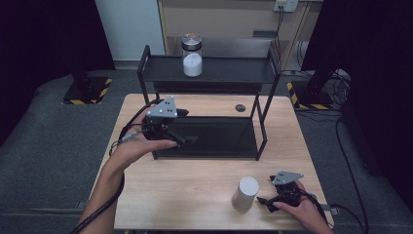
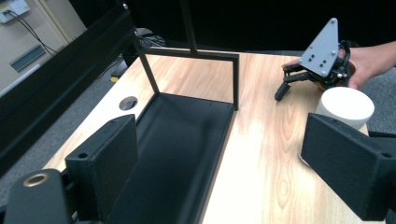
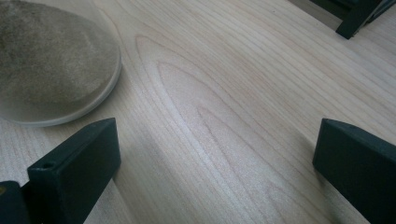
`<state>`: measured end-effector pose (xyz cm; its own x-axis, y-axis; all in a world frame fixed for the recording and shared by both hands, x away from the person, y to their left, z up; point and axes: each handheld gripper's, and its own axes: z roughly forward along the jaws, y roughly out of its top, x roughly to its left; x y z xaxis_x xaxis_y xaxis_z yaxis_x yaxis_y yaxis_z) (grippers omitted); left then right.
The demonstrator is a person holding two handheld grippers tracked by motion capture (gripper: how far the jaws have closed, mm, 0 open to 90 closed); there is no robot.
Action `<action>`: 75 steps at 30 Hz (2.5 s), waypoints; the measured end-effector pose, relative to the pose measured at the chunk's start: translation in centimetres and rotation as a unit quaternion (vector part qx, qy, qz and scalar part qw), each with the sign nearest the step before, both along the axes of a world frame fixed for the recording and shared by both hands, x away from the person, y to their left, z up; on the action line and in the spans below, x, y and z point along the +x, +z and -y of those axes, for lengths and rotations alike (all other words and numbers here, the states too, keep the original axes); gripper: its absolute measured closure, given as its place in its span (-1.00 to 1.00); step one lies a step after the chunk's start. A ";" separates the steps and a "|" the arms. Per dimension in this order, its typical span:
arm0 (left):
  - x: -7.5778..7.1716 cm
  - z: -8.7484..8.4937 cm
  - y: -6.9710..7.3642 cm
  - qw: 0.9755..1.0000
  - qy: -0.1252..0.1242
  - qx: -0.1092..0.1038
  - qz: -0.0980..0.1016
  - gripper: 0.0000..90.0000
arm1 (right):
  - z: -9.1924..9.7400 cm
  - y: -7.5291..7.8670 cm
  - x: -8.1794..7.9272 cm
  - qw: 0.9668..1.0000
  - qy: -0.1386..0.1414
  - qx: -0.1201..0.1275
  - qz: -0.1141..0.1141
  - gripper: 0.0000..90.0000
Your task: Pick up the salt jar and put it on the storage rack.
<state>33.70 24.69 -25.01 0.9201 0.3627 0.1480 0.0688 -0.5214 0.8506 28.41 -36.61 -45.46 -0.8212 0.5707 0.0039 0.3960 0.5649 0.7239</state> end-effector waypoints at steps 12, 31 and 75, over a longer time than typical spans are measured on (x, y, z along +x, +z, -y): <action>-1.5 0.3 -3.7 1.000 -0.010 0.010 -0.012 -0.81 | 0.0 0.0 -0.1 1.000 -0.002 0.000 0.000 -0.96; -1.3 0.9 -11.4 0.998 -0.025 0.011 -0.049 -0.85 | 0.0 0.0 -0.1 1.000 -0.003 0.000 0.000 -0.96; -1.6 0.7 -18.9 0.994 -0.001 0.046 -0.098 -0.87 | -0.1 0.0 -0.3 1.000 -0.007 0.000 0.000 -0.96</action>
<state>32.07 24.00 -43.92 0.9354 0.3536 -0.0019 0.2273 -0.5972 0.7692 28.12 -36.53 -45.47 -0.8136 0.5814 0.0037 0.4031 0.5594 0.7243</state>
